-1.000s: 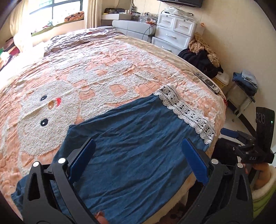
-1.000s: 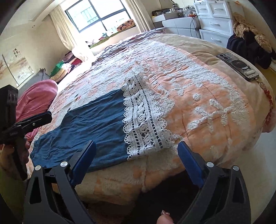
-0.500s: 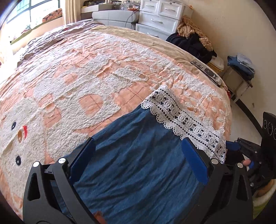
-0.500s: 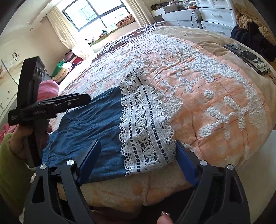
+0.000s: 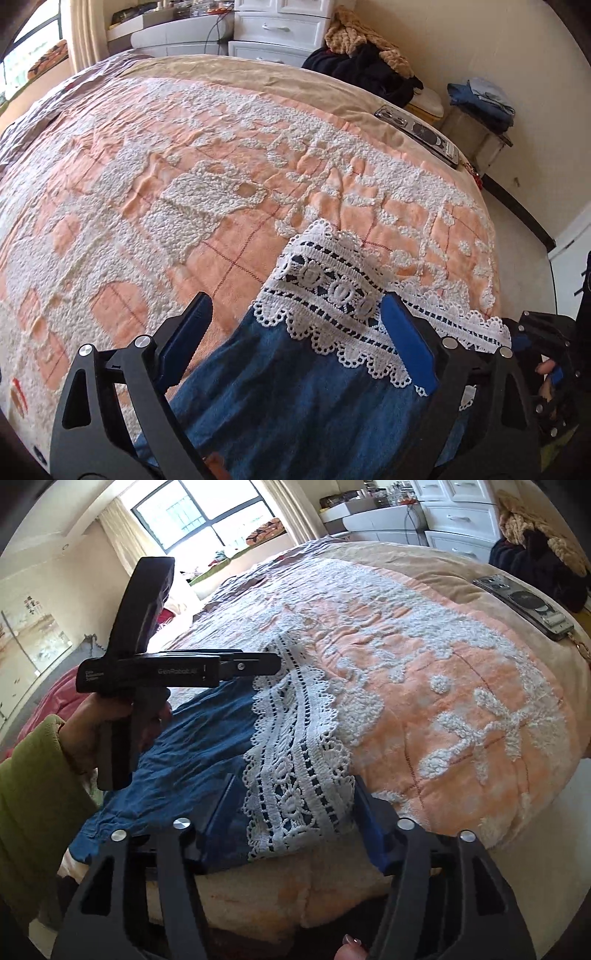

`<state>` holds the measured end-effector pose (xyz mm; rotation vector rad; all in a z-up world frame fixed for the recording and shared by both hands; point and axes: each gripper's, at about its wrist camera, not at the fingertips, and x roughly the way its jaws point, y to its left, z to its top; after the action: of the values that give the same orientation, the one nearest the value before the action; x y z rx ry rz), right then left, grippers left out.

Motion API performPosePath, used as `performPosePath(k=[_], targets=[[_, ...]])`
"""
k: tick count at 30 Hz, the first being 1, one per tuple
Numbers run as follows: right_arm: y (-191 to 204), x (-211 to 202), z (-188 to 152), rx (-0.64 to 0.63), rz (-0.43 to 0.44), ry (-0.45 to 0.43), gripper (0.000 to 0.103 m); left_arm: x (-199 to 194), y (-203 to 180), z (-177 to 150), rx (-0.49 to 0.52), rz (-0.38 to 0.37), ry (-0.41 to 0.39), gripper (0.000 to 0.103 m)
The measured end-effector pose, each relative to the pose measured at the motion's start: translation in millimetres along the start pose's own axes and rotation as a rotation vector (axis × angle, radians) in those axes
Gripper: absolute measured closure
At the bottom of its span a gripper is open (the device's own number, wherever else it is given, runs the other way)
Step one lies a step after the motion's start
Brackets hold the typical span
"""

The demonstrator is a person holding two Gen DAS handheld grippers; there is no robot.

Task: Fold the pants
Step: 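Grasp the lace hem with the left tool and lift it up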

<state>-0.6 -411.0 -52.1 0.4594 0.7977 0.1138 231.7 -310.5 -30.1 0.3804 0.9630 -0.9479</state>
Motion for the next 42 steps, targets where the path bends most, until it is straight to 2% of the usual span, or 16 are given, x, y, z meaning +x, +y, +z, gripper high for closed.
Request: performPosePath(k=[2, 4, 5, 8, 9, 11, 13, 15, 22, 28, 33, 38, 40, 42], targets=[[-2, 0, -1, 0.006, 0.002, 0.006, 0.041, 5, 0, 1, 0.014, -0.037, 0.012, 0.024], [-3, 2, -3, 0.026, 0.02, 0.013, 0.04, 9, 0, 3, 0.009, -0.072, 0.022, 0.035], [-3, 5, -3, 0.031, 0.023, 0.019, 0.041, 12, 1, 4, 0.0, -0.093, 0.029, 0.036], [-1, 5, -3, 0.026, 0.016, 0.011, 0.058, 19, 6, 5, -0.035, -0.13, 0.036, 0.046], [-2, 3, -2, 0.036, 0.04, 0.003, 0.068, 19, 9, 4, -0.044, -0.143, 0.034, 0.05], [0, 0, -2, 0.036, 0.078, -0.012, 0.072, 19, 14, 4, -0.066, -0.168, 0.028, 0.061], [7, -4, -2, -0.003, 0.085, -0.039, 0.074, 14, 19, 2, -0.087, -0.184, 0.009, 0.078], [14, -7, -1, -0.016, 0.107, -0.061, 0.074, 9, 25, 1, -0.121, -0.225, -0.009, 0.083], [33, -20, 3, -0.066, 0.139, -0.122, 0.075, -9, 35, -10, -0.206, -0.295, -0.082, 0.087], [82, -17, 8, -0.196, 0.185, -0.129, 0.075, -40, 50, -25, -0.26, -0.297, -0.145, 0.087], [135, -1, 2, -0.336, 0.235, -0.074, 0.075, -73, 68, -55, -0.317, -0.263, -0.171, 0.087], [175, 18, -20, -0.453, 0.26, 0.002, 0.075, -103, 94, -99, -0.417, -0.241, -0.189, 0.087], [188, 27, -29, -0.503, 0.267, 0.039, 0.075, -113, 101, -115, -0.455, -0.214, -0.19, 0.079], [202, 33, -39, -0.562, 0.273, 0.077, 0.075, -125, 109, -130, -0.495, -0.228, -0.211, 0.072]])
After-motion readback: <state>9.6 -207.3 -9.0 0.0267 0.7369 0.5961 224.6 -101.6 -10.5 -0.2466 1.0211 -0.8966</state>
